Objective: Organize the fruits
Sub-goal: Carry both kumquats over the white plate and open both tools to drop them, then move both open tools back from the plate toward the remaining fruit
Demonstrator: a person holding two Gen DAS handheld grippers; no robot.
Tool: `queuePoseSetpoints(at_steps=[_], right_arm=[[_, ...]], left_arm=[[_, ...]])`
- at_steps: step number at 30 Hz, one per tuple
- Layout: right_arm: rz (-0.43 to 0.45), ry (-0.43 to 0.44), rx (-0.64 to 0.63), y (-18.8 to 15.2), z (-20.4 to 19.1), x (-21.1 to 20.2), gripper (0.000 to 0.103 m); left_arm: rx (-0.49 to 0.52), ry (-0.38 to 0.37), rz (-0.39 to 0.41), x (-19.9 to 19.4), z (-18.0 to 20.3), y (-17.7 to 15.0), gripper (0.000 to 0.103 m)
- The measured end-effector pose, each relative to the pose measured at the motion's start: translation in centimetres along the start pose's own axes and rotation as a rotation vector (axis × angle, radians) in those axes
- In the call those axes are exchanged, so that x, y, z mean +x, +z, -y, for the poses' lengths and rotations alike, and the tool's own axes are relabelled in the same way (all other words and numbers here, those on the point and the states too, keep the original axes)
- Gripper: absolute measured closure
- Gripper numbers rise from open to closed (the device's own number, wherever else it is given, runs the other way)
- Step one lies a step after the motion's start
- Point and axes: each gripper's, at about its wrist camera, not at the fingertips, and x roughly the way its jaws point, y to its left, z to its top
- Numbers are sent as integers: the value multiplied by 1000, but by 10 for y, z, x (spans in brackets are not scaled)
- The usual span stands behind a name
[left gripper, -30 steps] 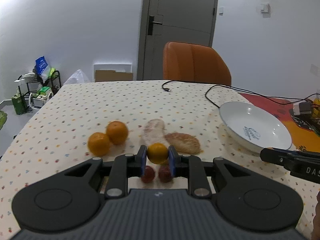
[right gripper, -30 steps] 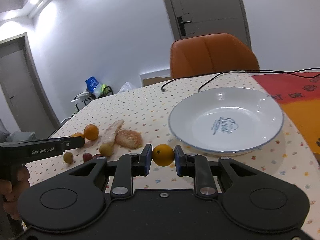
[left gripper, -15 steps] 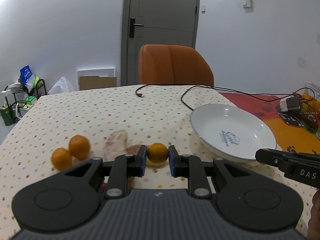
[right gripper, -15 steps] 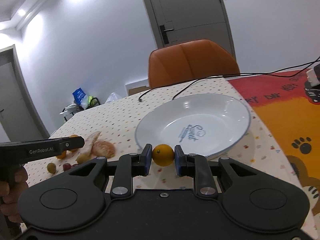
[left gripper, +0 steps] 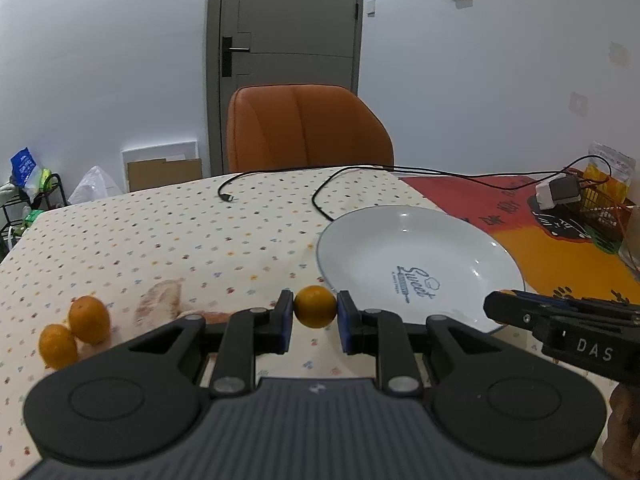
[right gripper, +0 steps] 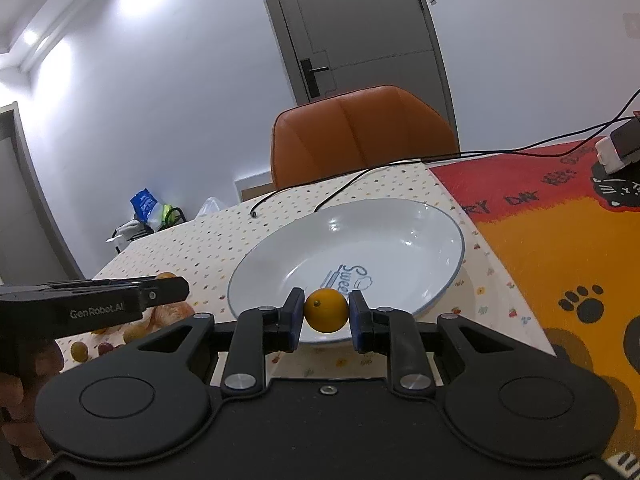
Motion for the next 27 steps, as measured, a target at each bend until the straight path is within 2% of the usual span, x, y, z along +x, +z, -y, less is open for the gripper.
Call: queuePoseSetpoints(at_steps=[4,6,20,22,26,27], right_arm=[[5,-3,-5,2,2,6,80],[13,-6,-4,2,3,8,74],[14,-25,33,-1,19,-5,69],[11,-27,37,-2,19,-6,67],[6,-27,50,-4,21,-8,65],[6,-26,51,-4,21,-9,63]], left_arm=[[10,-8,-3,8,6,4,81],[17,-13,-5,13,10,6,81],[56,-55,-1,23,40,13,81],[66,-58,4,23,43,14,77],[76,-52,-15,22,44,11,74],[74,-51,-19,21,43,10,70]])
